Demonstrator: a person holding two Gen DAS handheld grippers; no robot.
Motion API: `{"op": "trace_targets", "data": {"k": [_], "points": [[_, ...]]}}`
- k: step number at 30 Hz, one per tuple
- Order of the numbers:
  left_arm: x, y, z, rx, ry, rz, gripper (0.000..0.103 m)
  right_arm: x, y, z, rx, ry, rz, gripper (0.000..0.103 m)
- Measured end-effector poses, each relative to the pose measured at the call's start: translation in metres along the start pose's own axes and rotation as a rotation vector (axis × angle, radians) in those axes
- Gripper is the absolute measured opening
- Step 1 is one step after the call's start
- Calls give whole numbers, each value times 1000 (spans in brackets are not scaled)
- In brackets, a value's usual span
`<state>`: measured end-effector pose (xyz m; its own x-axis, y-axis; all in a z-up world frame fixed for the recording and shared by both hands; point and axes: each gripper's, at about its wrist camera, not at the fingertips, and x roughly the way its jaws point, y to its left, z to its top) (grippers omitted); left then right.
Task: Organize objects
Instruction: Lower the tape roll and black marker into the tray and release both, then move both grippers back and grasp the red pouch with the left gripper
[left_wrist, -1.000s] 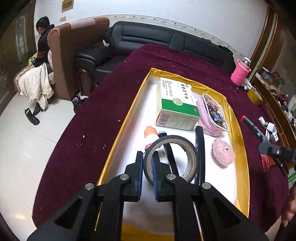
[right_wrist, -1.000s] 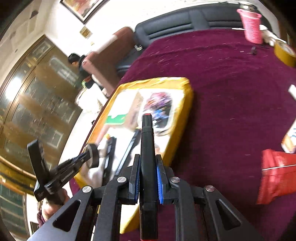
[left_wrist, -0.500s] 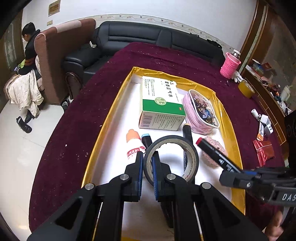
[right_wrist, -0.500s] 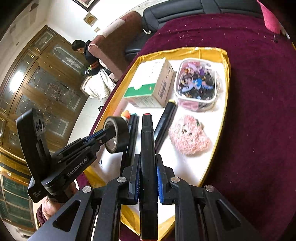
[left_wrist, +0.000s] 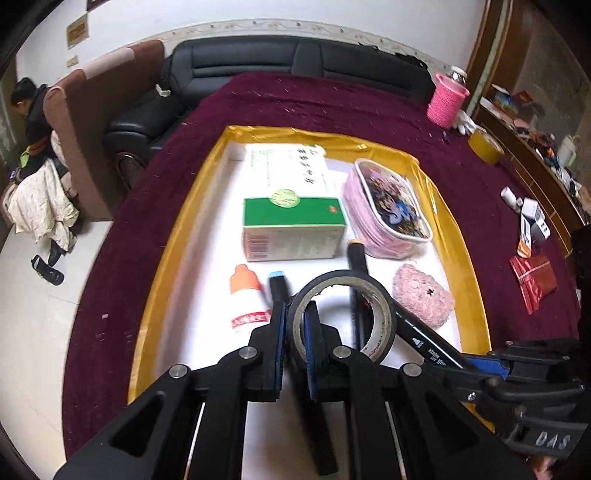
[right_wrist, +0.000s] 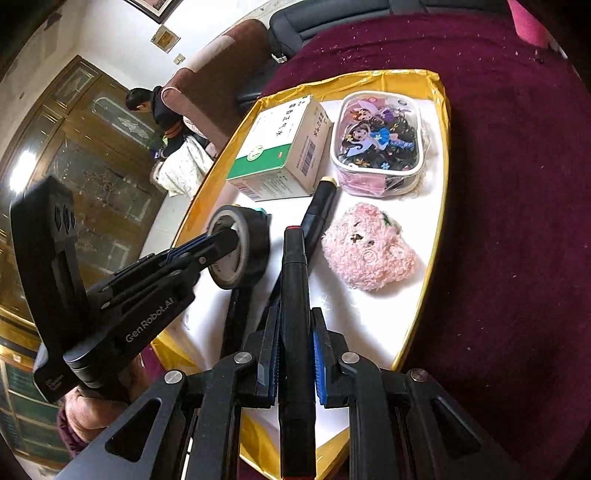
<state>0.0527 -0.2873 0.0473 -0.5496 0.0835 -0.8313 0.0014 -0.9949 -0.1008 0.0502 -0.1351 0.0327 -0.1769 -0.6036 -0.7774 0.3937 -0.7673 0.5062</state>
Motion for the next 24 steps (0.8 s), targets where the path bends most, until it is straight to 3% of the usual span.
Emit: {"op": "trace_targets", "data": {"k": [8, 10, 12, 15, 18, 24], "points": [[5, -7, 5, -5, 3, 10, 14, -5, 7, -5, -65, -38, -101, 21], [-2, -6, 5, -8, -19, 3, 24, -7, 8, -5, -84, -50, -116, 30], [-10, -4, 5, -17, -45, -3, 47, -9, 10, -7, -105, -66, -126, 40], [-27, 0, 4, -43, -95, -11, 72, -9, 13, -8, -121, -64, -112, 57], [-41, 6, 4, -80, -125, -22, 82, -9, 15, -6, -129, -76, -117, 59], [-50, 10, -1, -128, -130, -37, 84, -25, 12, -6, -145, -134, -132, 69]]}}
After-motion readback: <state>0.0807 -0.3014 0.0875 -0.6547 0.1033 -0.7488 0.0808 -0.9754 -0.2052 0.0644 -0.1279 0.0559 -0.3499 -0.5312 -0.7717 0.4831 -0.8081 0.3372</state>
